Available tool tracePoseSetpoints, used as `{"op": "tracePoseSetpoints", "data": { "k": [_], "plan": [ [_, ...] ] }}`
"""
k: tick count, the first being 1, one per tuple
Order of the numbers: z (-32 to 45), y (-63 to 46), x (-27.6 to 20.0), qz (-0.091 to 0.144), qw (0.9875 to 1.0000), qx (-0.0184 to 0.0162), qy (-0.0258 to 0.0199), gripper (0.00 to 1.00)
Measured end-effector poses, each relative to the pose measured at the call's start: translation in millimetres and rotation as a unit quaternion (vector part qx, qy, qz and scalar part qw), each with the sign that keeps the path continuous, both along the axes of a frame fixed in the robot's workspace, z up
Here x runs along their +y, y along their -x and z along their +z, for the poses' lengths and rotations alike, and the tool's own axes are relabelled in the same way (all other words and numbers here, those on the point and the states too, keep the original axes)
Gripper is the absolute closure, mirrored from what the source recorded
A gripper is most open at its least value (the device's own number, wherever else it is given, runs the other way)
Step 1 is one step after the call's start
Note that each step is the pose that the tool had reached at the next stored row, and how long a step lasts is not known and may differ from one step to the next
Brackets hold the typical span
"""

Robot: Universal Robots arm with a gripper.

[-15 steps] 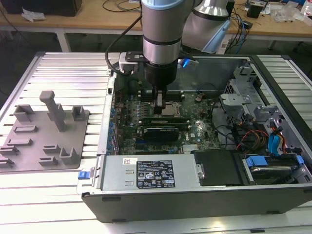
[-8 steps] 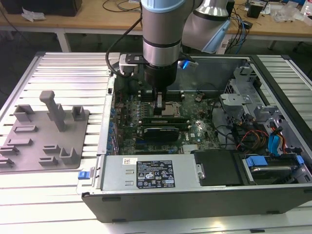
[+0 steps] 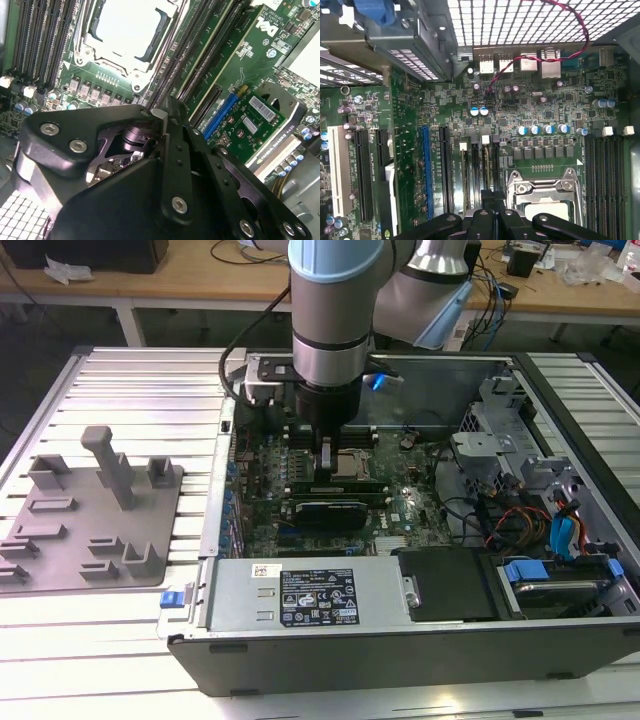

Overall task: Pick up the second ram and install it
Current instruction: 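Press down the second ram until it locks into place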

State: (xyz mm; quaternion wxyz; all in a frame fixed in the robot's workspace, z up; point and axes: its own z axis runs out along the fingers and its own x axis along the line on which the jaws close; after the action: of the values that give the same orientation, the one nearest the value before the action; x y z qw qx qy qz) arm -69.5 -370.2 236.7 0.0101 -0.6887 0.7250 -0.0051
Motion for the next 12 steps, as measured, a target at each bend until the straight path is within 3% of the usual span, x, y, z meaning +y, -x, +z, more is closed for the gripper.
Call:
{"op": "tracePoseSetpoints", "data": {
  "k": [4,12],
  "plan": [
    [-5.1,0.1,-0.1,0.000,1.0000,0.0002,-0.0012,0.92],
    [-8.2,0.1,0.0,0.000,1.0000,0.0000,-0.0016,0.92]
  ]
}}
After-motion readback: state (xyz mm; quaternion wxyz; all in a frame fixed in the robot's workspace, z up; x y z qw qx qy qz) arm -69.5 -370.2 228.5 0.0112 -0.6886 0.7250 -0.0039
